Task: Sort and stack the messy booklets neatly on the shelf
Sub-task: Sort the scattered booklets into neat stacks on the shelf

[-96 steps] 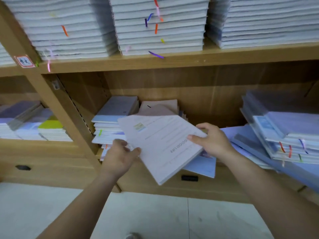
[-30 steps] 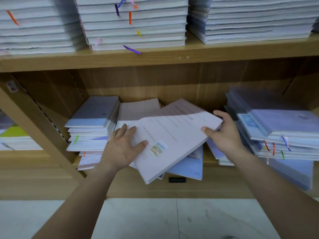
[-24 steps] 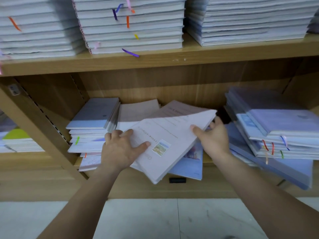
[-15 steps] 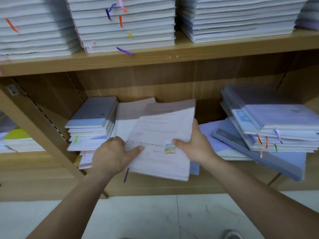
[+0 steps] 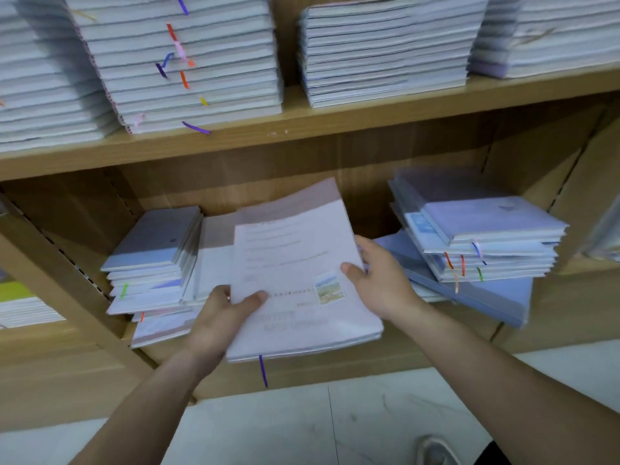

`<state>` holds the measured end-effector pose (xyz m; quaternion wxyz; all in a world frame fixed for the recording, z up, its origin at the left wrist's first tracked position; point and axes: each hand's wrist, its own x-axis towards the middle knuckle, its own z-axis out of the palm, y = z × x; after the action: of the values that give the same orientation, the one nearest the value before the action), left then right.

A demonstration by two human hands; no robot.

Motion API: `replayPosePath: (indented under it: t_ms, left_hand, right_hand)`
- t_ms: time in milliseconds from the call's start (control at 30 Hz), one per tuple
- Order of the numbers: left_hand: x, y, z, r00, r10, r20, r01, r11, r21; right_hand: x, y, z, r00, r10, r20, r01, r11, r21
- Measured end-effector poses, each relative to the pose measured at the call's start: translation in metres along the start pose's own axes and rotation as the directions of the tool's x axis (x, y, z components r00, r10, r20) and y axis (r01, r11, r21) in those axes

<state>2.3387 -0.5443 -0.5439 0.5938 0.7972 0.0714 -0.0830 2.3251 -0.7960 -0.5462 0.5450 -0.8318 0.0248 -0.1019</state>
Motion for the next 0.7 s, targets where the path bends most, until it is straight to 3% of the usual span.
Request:
replayPosePath:
  t_ms: [100,233,433,533,700]
  left_hand:
    - [-0.007,0.018,0.030,0.998,0.069,-0.004,-0.069,0.988,-0.140]
    - [-0.010,0.051,0.084,0.980,0.198,0.019,-0.195,0.977,-0.091]
    - [0.003,0.093,0.181,0.954,0.290,0.078,-0.284,0.955,-0.087]
    - [0.016,0.106,0.227,0.946,0.313,0.086,-0.307,0.949,-0.077]
    - [0.039,0.112,0.275,0.951,0.302,0.066,-0.302,0.953,-0.008]
  right_hand:
    - [-0.005,0.000,-0.033,0.992,-0.011,-0.125,0.018,0.998,0.052]
    - [-0.013,0.007,-0.086,0.968,-0.030,-0.250,0.020,0.999,-0.042]
    - [-0.025,0.026,-0.174,0.896,0.046,-0.441,-0.070,0.997,-0.038]
    - [-0.030,0.046,-0.196,0.896,0.025,-0.443,-0.114,0.978,-0.176]
    - [-0.028,0.075,-0.213,0.953,0.038,-0.302,-0.202,0.821,-0.535]
